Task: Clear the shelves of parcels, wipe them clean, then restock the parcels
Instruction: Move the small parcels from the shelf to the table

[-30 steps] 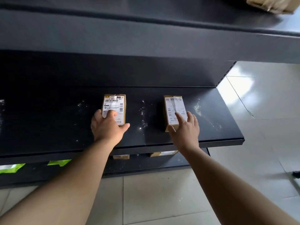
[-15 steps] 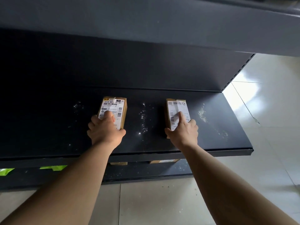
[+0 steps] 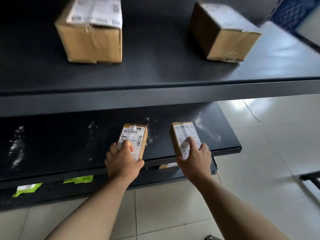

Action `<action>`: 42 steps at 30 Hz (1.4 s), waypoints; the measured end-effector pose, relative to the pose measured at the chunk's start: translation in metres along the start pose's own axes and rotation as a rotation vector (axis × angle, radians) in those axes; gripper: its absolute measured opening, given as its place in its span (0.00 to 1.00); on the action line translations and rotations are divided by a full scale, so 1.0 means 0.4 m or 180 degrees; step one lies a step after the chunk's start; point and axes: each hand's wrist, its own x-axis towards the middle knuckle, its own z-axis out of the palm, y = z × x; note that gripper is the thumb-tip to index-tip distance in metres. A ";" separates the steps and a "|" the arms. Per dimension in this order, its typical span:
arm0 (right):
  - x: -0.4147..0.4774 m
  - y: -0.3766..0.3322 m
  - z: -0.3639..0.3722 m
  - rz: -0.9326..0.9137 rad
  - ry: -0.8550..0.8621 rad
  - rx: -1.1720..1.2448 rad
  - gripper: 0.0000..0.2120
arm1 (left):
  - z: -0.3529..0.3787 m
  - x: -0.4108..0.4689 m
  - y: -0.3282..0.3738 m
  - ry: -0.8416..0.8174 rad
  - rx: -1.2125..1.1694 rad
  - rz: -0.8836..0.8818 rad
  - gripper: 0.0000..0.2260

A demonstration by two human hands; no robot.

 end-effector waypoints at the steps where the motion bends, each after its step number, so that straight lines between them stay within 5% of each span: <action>1: -0.037 0.006 -0.026 0.0027 -0.0020 0.0031 0.38 | -0.018 -0.029 0.012 -0.0049 -0.0004 0.0051 0.21; 13: -0.449 0.083 -0.411 0.0924 0.0195 0.0420 0.37 | -0.261 -0.380 0.197 -0.0617 -0.0061 0.0882 0.20; 25: -0.806 0.252 -0.793 0.1826 0.1105 0.0504 0.37 | -0.496 -0.672 0.497 -0.0739 -0.0088 0.2182 0.21; 42: -1.279 0.774 -0.965 0.3163 0.1450 0.0432 0.39 | -0.368 -1.273 0.859 -0.1241 0.0142 0.3391 0.34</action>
